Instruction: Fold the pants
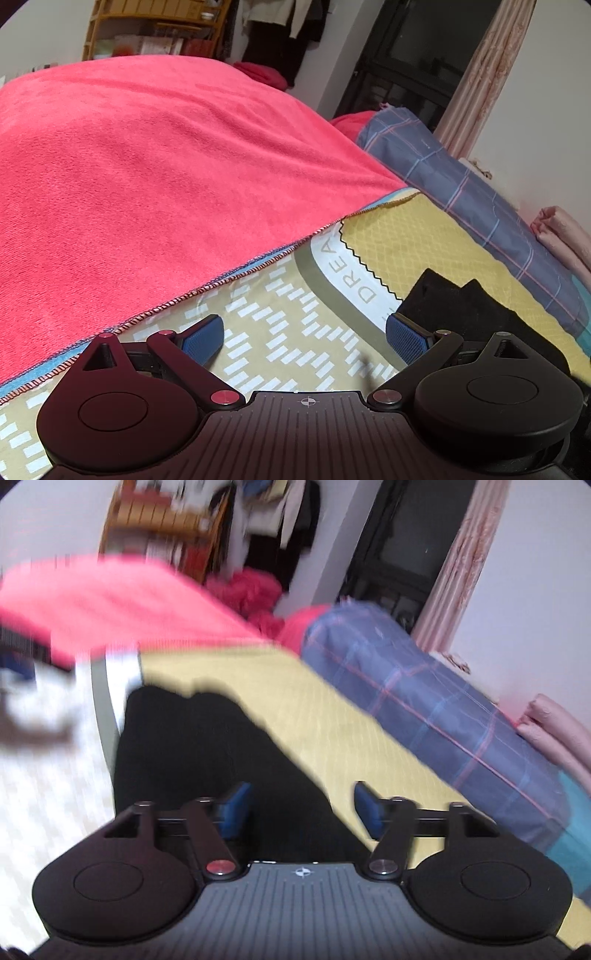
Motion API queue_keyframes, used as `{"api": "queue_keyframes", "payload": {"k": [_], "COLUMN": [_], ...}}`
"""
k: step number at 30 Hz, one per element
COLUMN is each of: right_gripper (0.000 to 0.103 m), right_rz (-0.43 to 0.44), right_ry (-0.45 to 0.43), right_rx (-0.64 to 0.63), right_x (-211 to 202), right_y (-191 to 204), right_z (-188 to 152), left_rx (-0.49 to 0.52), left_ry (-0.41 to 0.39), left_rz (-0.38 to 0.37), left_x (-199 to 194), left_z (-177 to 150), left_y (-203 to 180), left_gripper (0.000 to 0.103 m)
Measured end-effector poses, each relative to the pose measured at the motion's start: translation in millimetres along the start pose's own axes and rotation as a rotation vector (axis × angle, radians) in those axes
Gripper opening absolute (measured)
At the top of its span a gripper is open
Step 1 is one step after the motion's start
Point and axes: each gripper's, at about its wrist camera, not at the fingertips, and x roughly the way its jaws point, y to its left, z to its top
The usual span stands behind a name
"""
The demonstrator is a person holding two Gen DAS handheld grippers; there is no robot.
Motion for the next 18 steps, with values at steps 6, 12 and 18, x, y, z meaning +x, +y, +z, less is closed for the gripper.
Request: {"api": "queue_keyframes", "payload": {"k": [6, 12, 18], "right_gripper": [0.069, 0.017, 0.008], "right_rz": [0.115, 0.072, 0.105], "right_ry": [0.029, 0.209, -0.037], "right_rx": [0.226, 0.222, 0.059], "right_x": [59, 118, 51], "right_y": [-7, 24, 46], "right_z": [57, 54, 66], "left_rx": [-0.002, -0.028, -0.04], "left_ry": [-0.003, 0.005, 0.005], "left_rz": [-0.008, -0.028, -0.043], "left_x": [-1, -2, -4], "left_z": [0, 1, 1], "left_y": [1, 7, 8], "left_gripper": [0.103, 0.103, 0.103]}}
